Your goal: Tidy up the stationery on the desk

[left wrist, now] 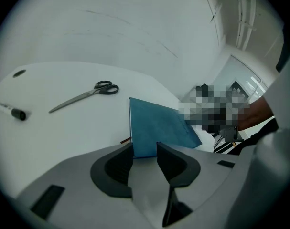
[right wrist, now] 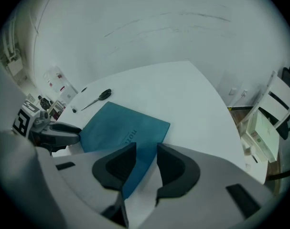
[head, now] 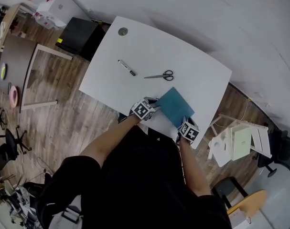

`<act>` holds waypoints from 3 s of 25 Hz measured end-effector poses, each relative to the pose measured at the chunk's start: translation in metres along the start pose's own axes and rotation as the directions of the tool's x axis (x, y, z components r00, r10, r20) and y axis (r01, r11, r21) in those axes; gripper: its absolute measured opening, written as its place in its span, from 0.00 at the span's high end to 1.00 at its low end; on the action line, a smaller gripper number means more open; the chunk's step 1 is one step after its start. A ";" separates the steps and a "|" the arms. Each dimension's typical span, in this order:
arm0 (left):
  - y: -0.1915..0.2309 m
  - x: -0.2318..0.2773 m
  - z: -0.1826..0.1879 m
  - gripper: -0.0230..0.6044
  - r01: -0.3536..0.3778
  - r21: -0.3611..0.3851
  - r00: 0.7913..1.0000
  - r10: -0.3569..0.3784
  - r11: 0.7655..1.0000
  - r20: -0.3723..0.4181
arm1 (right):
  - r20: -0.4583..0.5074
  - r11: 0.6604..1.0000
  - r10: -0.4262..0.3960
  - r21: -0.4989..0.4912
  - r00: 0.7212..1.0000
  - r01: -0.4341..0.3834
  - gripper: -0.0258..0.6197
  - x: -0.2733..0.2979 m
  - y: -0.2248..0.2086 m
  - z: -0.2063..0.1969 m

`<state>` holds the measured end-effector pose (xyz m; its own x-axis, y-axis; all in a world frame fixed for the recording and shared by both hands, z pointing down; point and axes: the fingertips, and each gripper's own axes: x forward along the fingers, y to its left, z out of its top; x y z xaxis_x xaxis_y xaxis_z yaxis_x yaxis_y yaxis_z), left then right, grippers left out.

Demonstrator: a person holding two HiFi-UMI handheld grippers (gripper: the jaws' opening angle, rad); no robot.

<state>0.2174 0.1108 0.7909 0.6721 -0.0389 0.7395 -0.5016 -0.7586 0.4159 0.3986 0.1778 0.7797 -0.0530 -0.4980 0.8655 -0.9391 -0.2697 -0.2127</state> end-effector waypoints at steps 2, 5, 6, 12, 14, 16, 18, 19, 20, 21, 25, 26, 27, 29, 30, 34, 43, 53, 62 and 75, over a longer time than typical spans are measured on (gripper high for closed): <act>0.008 -0.010 -0.010 0.71 -0.017 -0.032 1.000 0.017 0.999 0.008 | -0.019 0.999 0.021 -0.026 1.000 -0.022 0.75 0.005 0.014 0.000; 0.021 -0.027 -0.023 0.71 -0.043 -0.074 0.999 0.044 0.996 0.010 | -0.039 0.997 0.049 -0.052 0.998 -0.051 0.75 0.013 0.037 0.001; 0.025 -0.033 -0.029 0.71 -0.052 -0.087 0.999 0.053 0.995 0.010 | -0.046 0.996 0.059 -0.059 0.997 -0.061 0.75 0.015 0.045 0.001; 0.056 -0.068 -0.057 0.71 -0.110 -0.157 0.993 0.115 0.981 0.022 | -0.082 0.983 0.108 -0.141 0.991 -0.118 0.75 0.027 0.098 -0.001; 0.067 -0.079 -0.064 0.71 -0.124 -0.190 0.991 0.132 0.974 0.031 | -0.090 0.978 0.124 -0.155 0.988 -0.137 0.75 0.032 0.115 0.000; 0.077 -0.090 -0.070 0.71 -0.139 -0.222 0.988 0.152 0.965 0.041 | -0.095 0.974 0.140 -0.163 0.986 -0.154 0.75 0.035 0.131 0.001; 0.087 -0.101 -0.075 0.71 -0.153 -0.242 0.984 0.171 0.958 0.055 | -0.104 0.967 0.152 -0.188 0.983 -0.170 0.75 0.037 0.149 0.000; 0.093 -0.108 -0.079 0.71 -0.158 -0.247 0.982 0.179 0.956 0.063 | -0.110 0.963 0.156 -0.202 0.982 -0.176 0.75 0.039 0.159 -0.001; 0.099 -0.115 -0.082 0.71 -0.163 -0.251 0.980 0.185 0.954 0.070 | -0.116 0.960 0.160 -0.211 0.980 -0.182 0.75 0.040 0.168 -0.003; 0.104 -0.122 -0.085 0.71 -0.165 -0.253 0.979 0.189 0.953 0.074 | -0.122 0.959 0.164 -0.215 0.979 -0.188 0.75 0.041 0.177 -0.005; 0.124 -0.144 -0.102 0.71 -0.165 -0.268 0.979 0.191 0.949 0.076 | -0.141 0.954 0.177 -0.219 0.974 -0.205 0.75 0.047 0.211 -0.013; 0.130 -0.150 -0.107 0.71 -0.164 -0.273 0.978 0.191 0.948 0.078 | -0.142 0.953 0.178 -0.223 0.974 -0.207 0.75 0.048 0.221 -0.015; 0.135 -0.157 -0.111 0.71 -0.163 -0.276 0.978 0.192 0.947 0.080 | -0.143 0.951 0.179 -0.228 0.973 -0.208 0.75 0.050 0.230 -0.016; 0.145 -0.174 -0.117 0.71 -0.162 -0.272 0.978 0.191 0.949 0.086 | -0.145 0.949 0.181 -0.233 0.973 -0.211 0.75 0.053 0.249 -0.019; 0.149 -0.182 -0.119 0.71 -0.161 -0.268 0.978 0.191 0.950 0.090 | -0.144 0.949 0.183 -0.233 0.973 -0.213 0.75 0.054 0.258 -0.020; 0.176 -0.203 -0.138 0.71 -0.164 -0.307 0.973 0.206 0.937 0.108 | -0.126 0.944 0.195 -0.245 0.973 -0.221 0.75 0.060 0.296 -0.021; 0.222 -0.248 -0.160 0.71 -0.130 -0.320 0.976 0.178 0.938 0.125 | -0.045 0.950 0.183 -0.247 0.982 -0.189 0.75 0.079 0.363 -0.023; 0.256 -0.270 -0.185 0.71 -0.135 -0.331 0.977 0.182 0.934 0.114 | -0.078 0.926 0.203 -0.308 0.976 -0.218 0.75 0.100 0.412 -0.017; 0.277 -0.284 -0.191 0.71 -0.184 -0.347 0.977 0.211 0.920 0.042 | -0.115 0.917 0.262 -0.280 0.958 -0.285 0.75 0.116 0.442 0.003; 0.271 -0.295 -0.200 0.67 -0.091 -0.331 0.996 0.092 0.939 -0.012 | -0.117 0.855 0.323 -0.389 0.939 -0.343 0.75 0.140 0.484 0.034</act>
<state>-0.2257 0.0466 0.7911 0.6163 -0.1012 0.7810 -0.7128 -0.4933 0.4986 -0.0520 -0.0505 0.7826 -0.3931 -0.4589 0.7968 -0.9169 0.2611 -0.3020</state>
